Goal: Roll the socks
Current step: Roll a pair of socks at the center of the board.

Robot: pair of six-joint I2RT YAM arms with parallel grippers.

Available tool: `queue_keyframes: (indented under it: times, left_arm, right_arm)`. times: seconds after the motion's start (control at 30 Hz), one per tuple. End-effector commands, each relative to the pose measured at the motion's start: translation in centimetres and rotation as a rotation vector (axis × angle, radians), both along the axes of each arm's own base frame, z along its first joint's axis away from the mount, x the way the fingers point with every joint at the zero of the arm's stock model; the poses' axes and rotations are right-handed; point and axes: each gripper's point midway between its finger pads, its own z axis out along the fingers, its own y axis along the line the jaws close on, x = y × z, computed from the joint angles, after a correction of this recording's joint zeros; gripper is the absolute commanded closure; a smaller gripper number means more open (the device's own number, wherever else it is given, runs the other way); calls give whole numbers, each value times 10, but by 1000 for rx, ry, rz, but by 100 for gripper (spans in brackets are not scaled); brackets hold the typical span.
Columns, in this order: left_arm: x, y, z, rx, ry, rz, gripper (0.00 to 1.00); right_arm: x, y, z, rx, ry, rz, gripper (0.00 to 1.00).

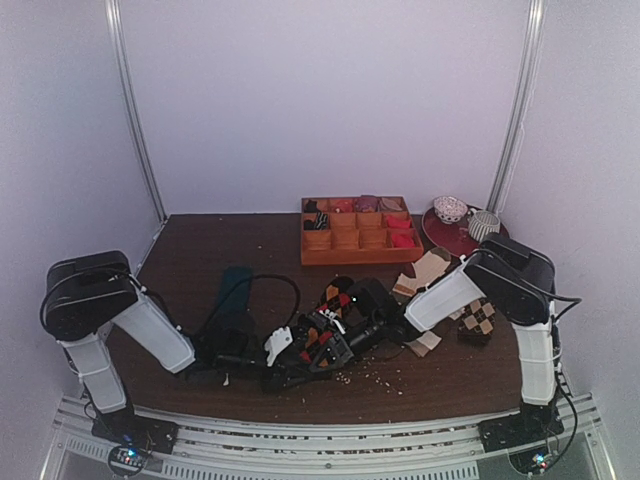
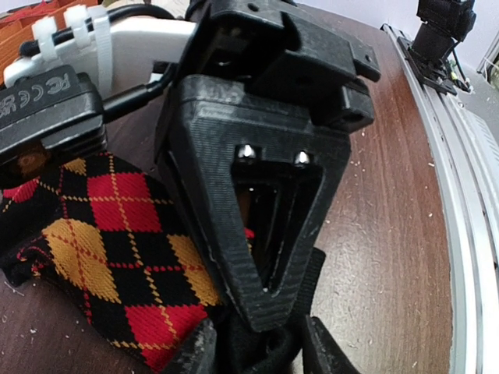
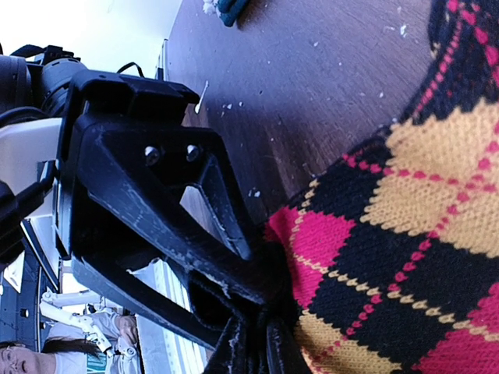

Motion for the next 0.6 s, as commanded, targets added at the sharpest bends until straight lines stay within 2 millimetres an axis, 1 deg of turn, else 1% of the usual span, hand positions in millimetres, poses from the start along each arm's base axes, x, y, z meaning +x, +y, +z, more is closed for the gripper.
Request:
queue_keyframes:
  times: [0.0,0.13,0.17,0.2,0.3,0.4,0.47,0.53,0.57]
  left_arm:
    - [-4,-1,-4,-6,10,-18,70]
    - [-5,-3,-8,7,23,-31,85]
    - [-6,-3,-10,13,28,-33,94]
    - [-6,-3,-12,19,33,-33,100]
    - [-10,0,-19,29,58,-36,100]
    - [-16,2,-22,25,91,-43,100]
    - [-18,4,-24,27,126,-44,100]
    - [-20,5,-25,23,171,-41,100]
    - [-20,7,-26,25,197,-30,100]
  right_arm:
    - [-19,-33,-54,-210,106,-25,89]
    - [-18,-32,-51,-201,97,-23,89]
    - [-17,-31,-49,-195,90,-22,89]
    - [-16,-30,-48,-190,83,-21,89]
    - [-12,-26,-41,-170,59,-17,87]
    - [-8,-21,-29,-135,20,-6,80]
    - [-2,-16,-12,-94,-33,-1,73]
    - [4,-11,13,-31,-117,2,68]
    - [8,-9,30,15,-181,2,66]
